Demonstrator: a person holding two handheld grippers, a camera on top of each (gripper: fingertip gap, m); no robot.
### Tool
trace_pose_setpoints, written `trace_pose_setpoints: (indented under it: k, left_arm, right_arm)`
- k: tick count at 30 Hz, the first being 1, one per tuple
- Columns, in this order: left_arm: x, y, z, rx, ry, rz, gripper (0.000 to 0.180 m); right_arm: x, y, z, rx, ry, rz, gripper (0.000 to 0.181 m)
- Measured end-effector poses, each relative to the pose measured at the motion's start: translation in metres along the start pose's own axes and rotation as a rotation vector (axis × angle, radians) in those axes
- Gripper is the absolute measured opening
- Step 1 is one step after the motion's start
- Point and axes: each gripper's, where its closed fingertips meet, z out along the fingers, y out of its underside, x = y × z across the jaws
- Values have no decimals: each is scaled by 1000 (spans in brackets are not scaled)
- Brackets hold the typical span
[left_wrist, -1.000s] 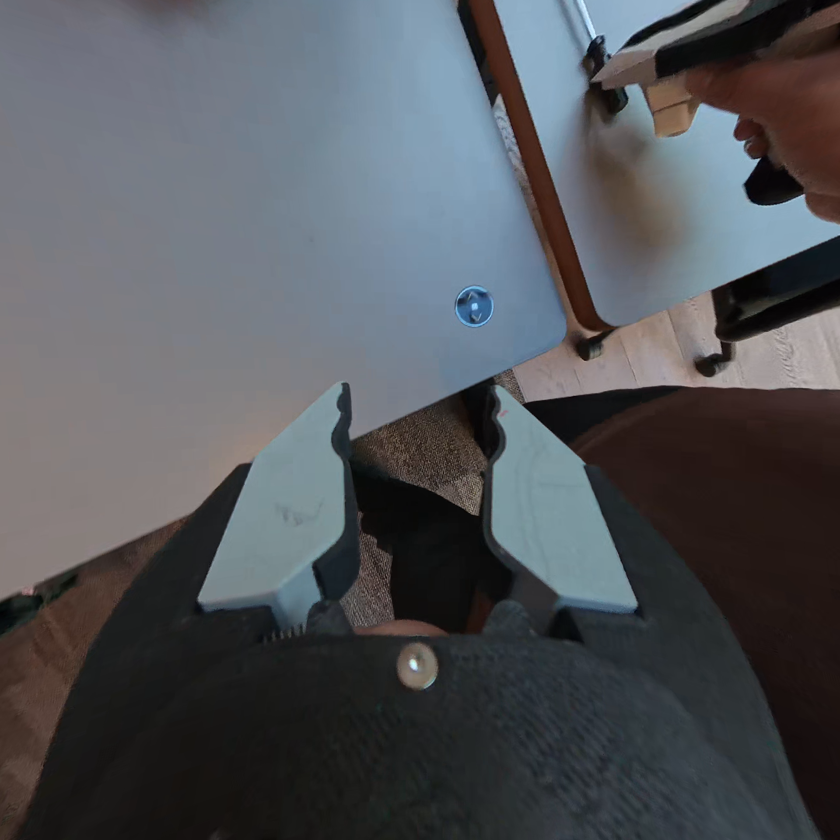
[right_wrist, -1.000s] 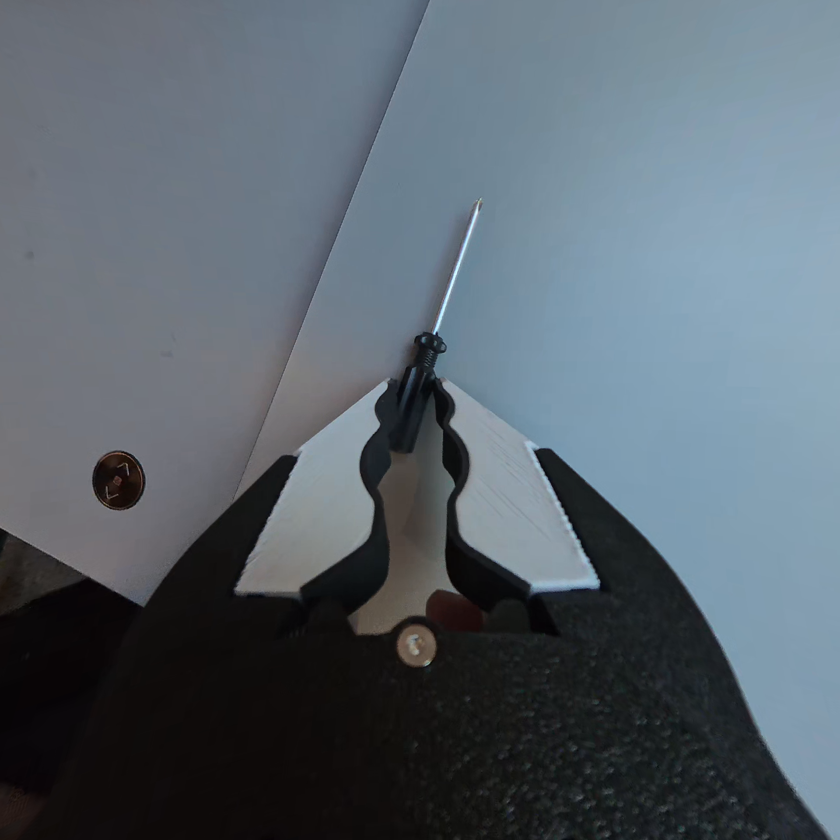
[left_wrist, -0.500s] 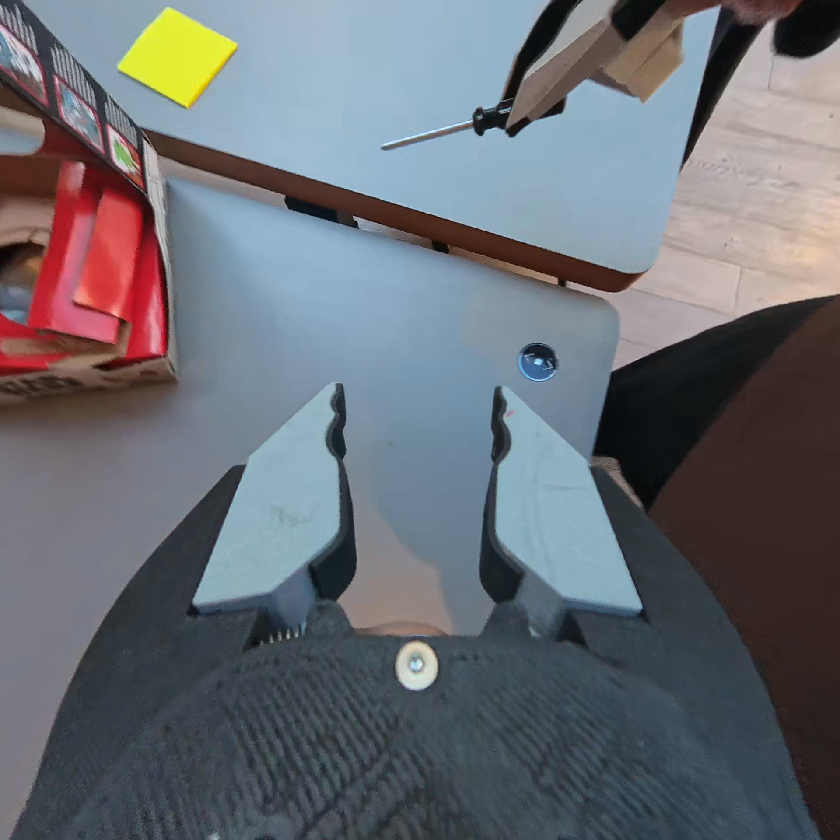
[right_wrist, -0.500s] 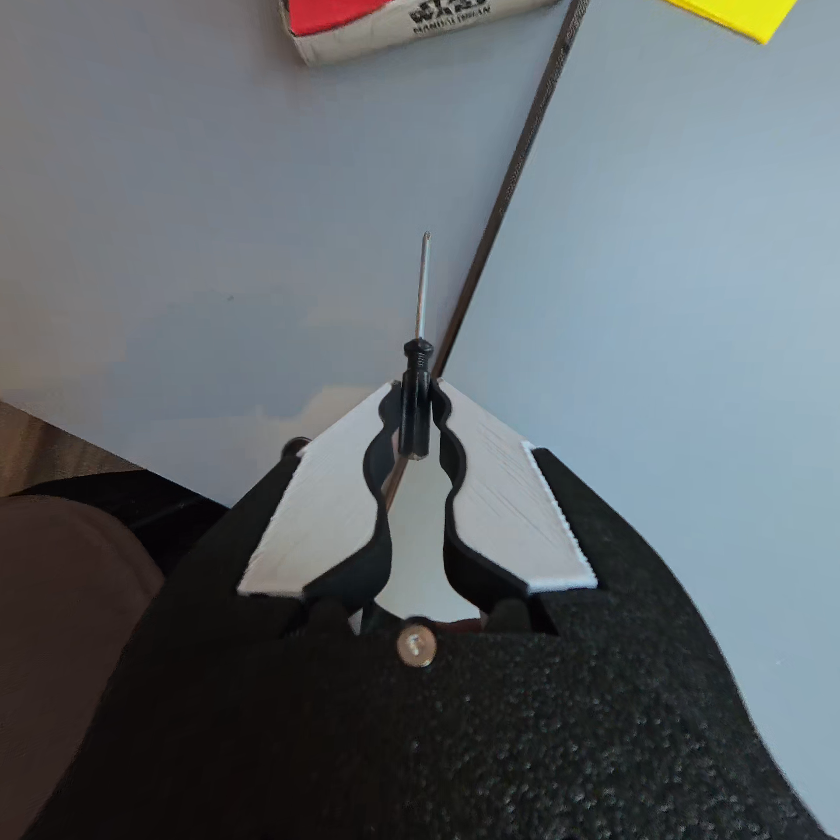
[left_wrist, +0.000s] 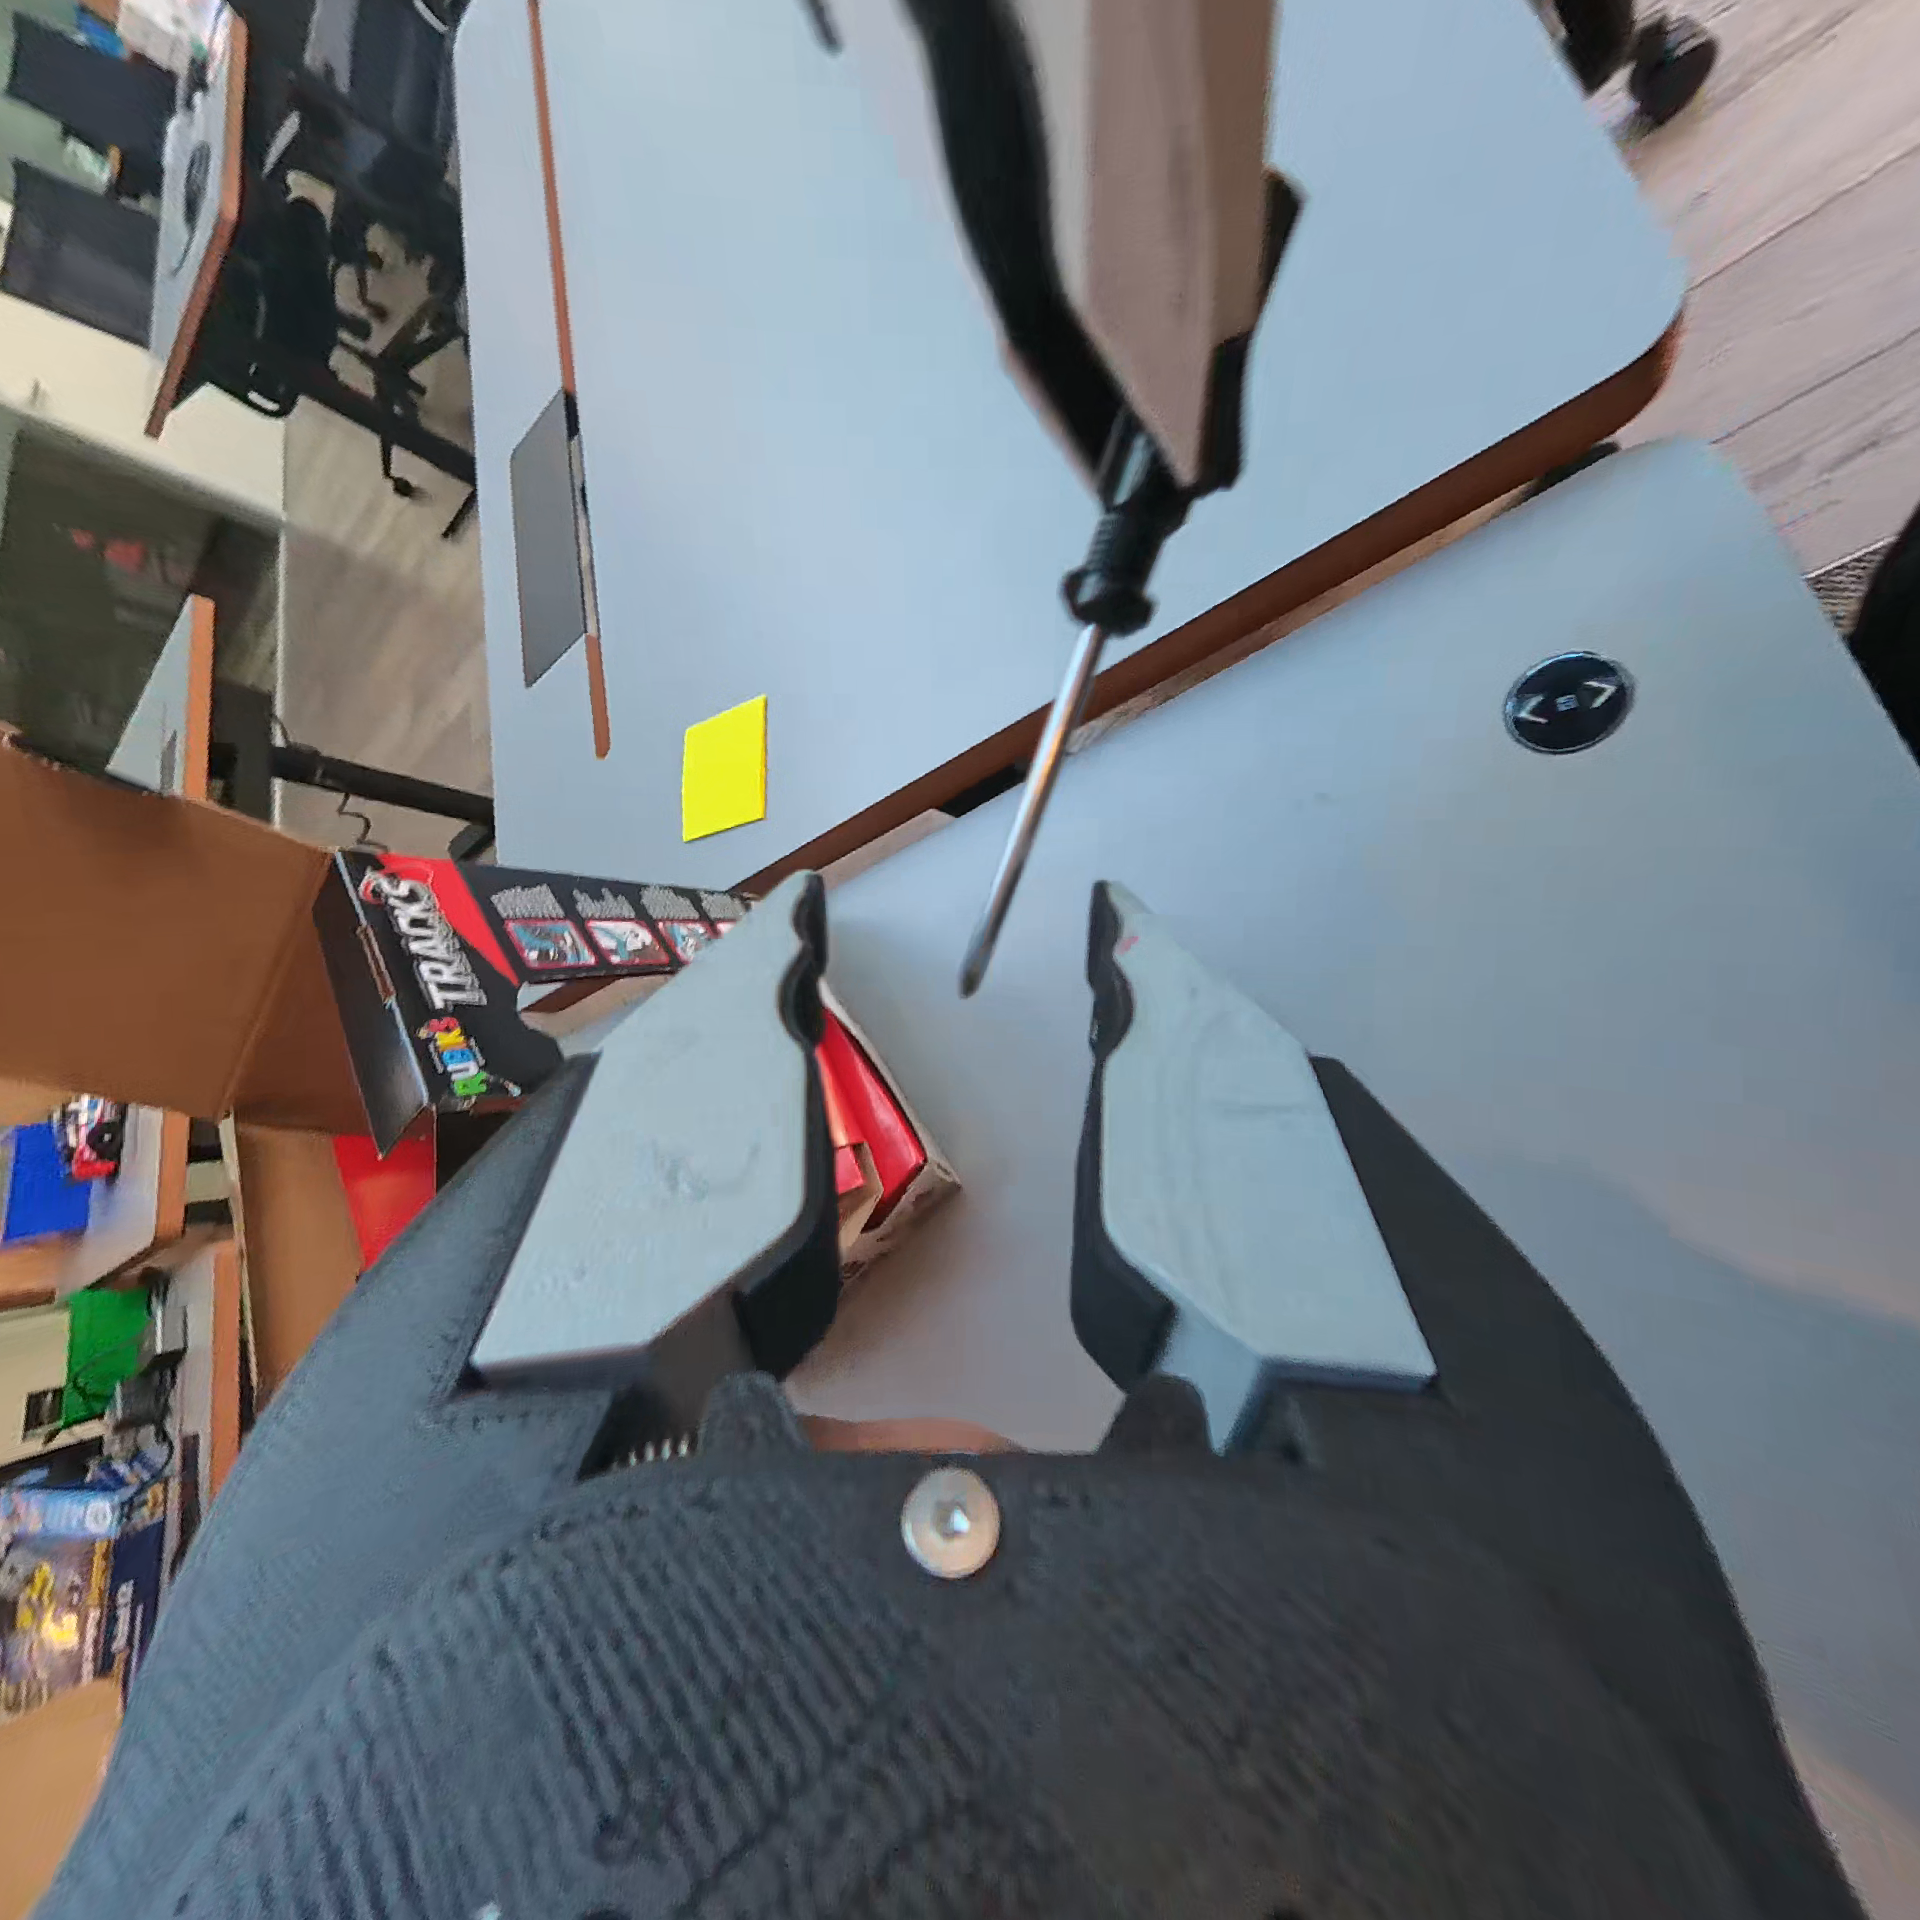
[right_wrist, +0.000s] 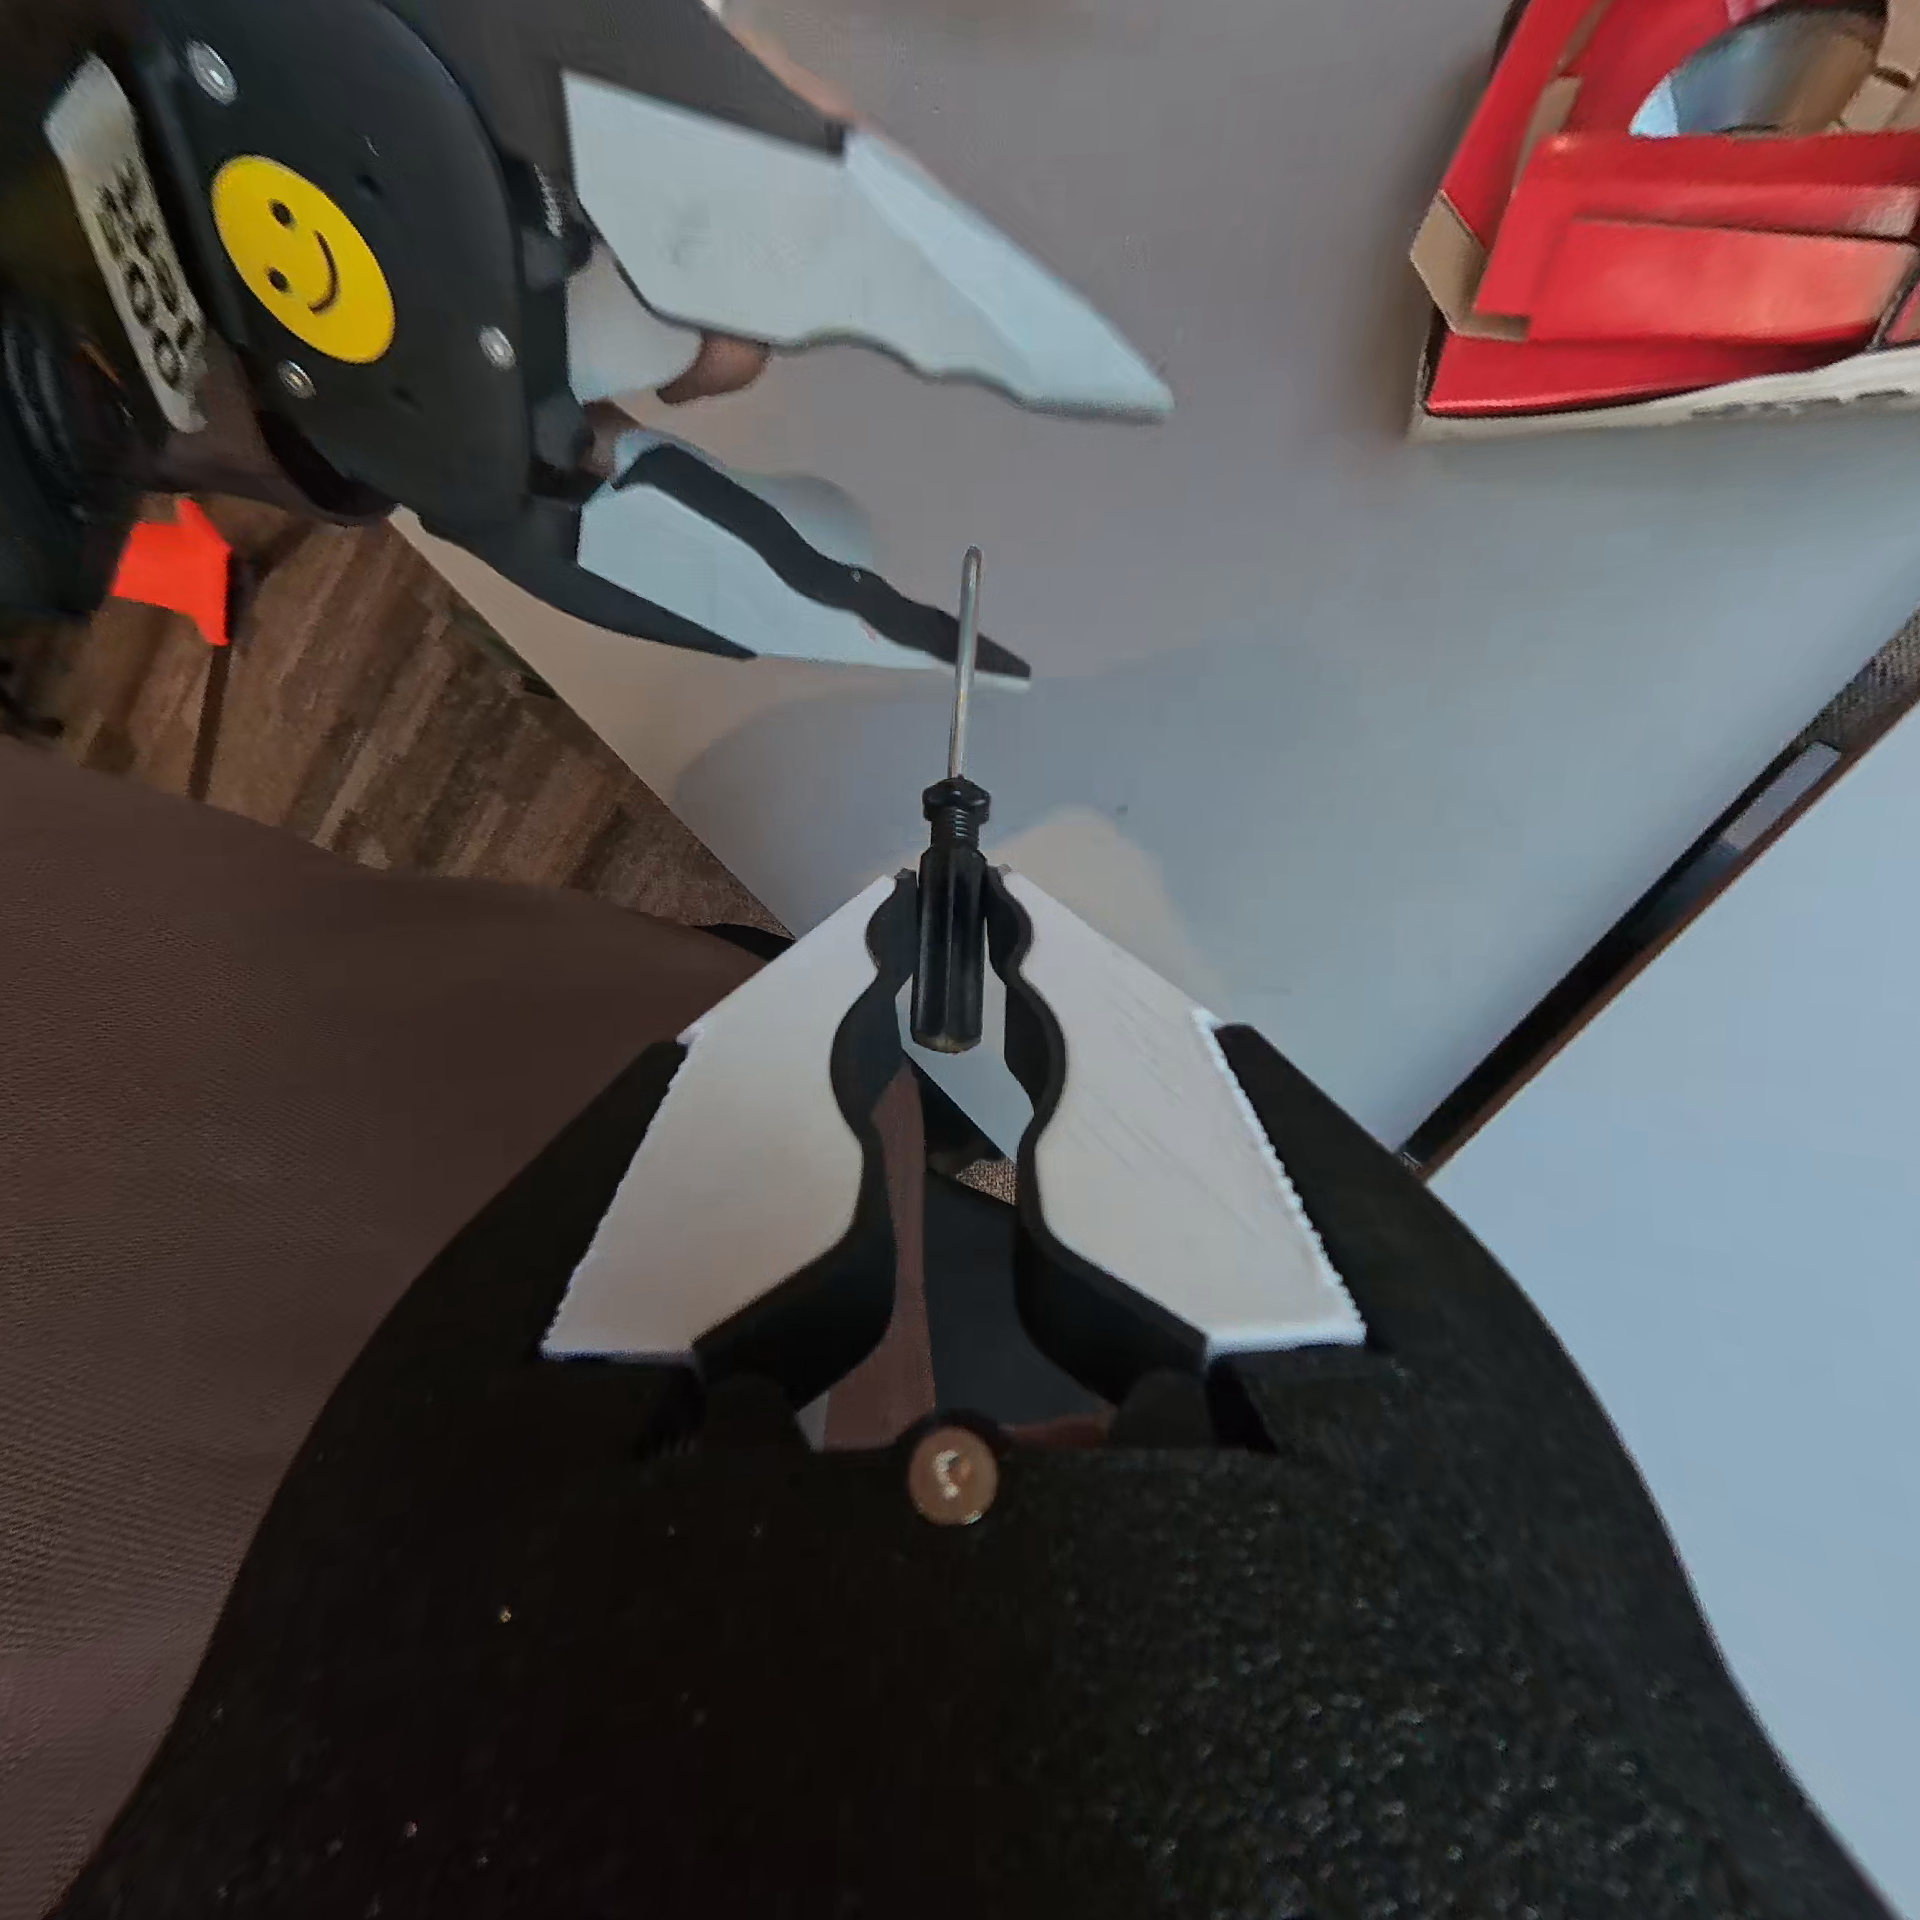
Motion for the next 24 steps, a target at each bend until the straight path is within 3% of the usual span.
trace_pose_setpoints:
  k: [2,3,13,20,24]
  left_arm:
    - [9,-5,1,-3,42,17,23]
    - [11,-9,1,3,49,16,2]
    - [33,-9,-2,15,122,-202,0]
    - [28,-23,-10,158,151,-585,0]
    - [27,-24,-12,208,166,-705,0]
  right_arm:
    - [-5,-5,-1,22,-29,-6,11]
    - [-7,-5,-2,27,-39,-7,10]
    - [-7,-3,0,75,-88,24,11]
    - [-7,-33,-24,243,-91,65,10]
    - [-4,-43,-35,300,-77,86,14]
